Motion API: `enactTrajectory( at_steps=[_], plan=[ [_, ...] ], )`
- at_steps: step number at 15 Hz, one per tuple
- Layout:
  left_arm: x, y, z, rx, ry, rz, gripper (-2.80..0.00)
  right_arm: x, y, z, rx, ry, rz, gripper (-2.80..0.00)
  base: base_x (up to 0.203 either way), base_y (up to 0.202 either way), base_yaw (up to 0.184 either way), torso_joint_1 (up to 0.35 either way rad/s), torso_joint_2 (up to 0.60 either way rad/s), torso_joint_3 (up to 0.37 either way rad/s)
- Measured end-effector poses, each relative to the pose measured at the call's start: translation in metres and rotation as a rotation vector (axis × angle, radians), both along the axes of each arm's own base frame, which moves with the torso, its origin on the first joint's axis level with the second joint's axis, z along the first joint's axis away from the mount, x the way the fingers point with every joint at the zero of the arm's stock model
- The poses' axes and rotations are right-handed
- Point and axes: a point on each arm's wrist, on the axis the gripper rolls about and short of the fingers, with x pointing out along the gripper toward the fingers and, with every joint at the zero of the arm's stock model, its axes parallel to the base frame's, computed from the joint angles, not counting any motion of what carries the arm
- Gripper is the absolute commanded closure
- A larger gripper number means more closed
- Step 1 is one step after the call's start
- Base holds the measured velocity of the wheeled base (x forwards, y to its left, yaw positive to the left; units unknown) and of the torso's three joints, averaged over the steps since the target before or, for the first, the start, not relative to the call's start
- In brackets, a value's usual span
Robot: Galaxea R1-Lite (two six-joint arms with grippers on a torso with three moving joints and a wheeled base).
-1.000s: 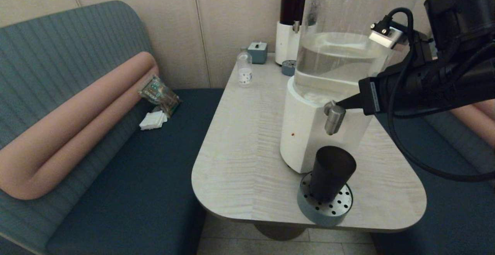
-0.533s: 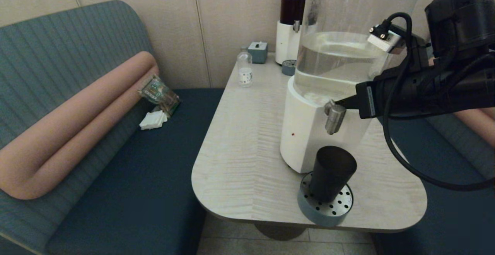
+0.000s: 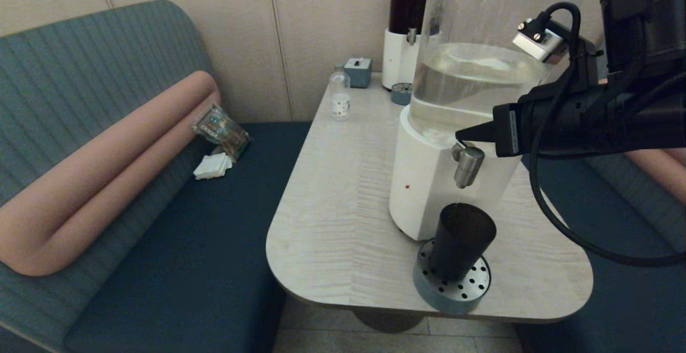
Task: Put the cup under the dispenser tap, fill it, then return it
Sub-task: Turn on the faucet
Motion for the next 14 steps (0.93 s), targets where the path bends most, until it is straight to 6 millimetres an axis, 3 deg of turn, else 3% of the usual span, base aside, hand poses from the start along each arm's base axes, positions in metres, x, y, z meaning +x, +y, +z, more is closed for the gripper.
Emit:
enactTrajectory(
  at_steps=[8,14],
  plan=[
    [0.000,0.000,0.000,0.000,0.000,0.000,0.00,-0.021,-0.004,0.016,0.045,-0.097,0.018,0.00,0.000,0.000,0.000,0.000,0.00,0.000],
    [0.000,0.000,0.000,0.001,0.000,0.000,0.00,-0.024,-0.010,0.011,0.036,-0.078,-0.010,0.00,0.000,0.000,0.000,0.000,0.00,0.000]
  ],
)
